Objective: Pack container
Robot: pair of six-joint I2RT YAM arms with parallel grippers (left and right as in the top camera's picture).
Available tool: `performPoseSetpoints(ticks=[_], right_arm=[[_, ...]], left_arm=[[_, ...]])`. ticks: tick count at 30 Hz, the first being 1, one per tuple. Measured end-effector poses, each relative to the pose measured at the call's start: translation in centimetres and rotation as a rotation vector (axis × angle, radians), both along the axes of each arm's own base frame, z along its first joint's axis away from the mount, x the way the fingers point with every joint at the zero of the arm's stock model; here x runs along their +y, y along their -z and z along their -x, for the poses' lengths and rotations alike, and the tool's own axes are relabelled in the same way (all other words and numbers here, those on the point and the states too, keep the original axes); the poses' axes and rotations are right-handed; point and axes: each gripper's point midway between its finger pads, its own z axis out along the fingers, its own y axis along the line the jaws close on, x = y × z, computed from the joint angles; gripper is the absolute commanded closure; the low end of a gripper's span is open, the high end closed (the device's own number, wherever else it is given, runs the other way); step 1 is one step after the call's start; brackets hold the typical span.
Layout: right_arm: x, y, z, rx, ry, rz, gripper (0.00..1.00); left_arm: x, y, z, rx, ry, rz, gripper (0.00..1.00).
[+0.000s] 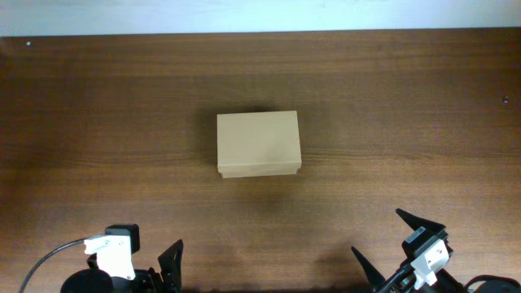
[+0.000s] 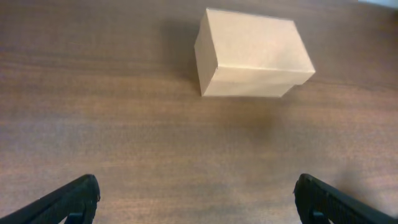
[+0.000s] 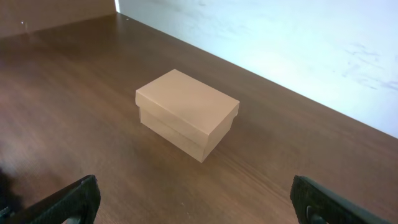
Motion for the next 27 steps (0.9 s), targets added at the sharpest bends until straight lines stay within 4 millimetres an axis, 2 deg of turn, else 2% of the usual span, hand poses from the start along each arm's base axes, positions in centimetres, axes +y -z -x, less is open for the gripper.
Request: performPoseSetpoints(ticks=[4, 8, 13, 15, 17, 19, 21, 27], right_arm=[[0.0, 0.0, 0.0, 0.0, 0.0, 0.0, 0.01], [0.0, 0.0, 0.0, 0.0, 0.0, 0.0, 0.01], [0.0, 0.0, 0.0, 0.0, 0.0, 0.0, 0.01], [0.0, 0.0, 0.0, 0.0, -0.002, 0.0, 0.01], [0.1, 0.0, 0.0, 0.0, -0.003, -0.001, 0.01], [0.1, 0.0, 0.0, 0.0, -0.003, -0.001, 0.01], [0.1, 0.0, 0.0, 0.0, -0.003, -0.001, 0.01], [0.1, 0.0, 0.0, 0.0, -0.004, 0.0, 0.01]], left_arm=[[0.3, -1.6, -1.3, -0.084, -0.033, 0.001, 0.0], [2.0, -2.4, -2.0, -0.125, -0.137, -0.027, 0.0], [4.2, -4.0, -2.5, -0.236, -0.21, -0.153, 0.0], [4.7, -3.9, -2.9, -0.288, -0.213, -0.213, 0.0], [5.0, -2.9, -3.6, -0.308, -0.214, -0.253, 0.0], [5.3, 0.0, -5.0, -0.285, -0.209, -0.304, 0.0], [5.4, 1.9, -5.9, -0.283, -0.198, -0.335, 0.0], [5.7, 7.1, -6.5, -0.244, -0.168, -0.408, 0.0]])
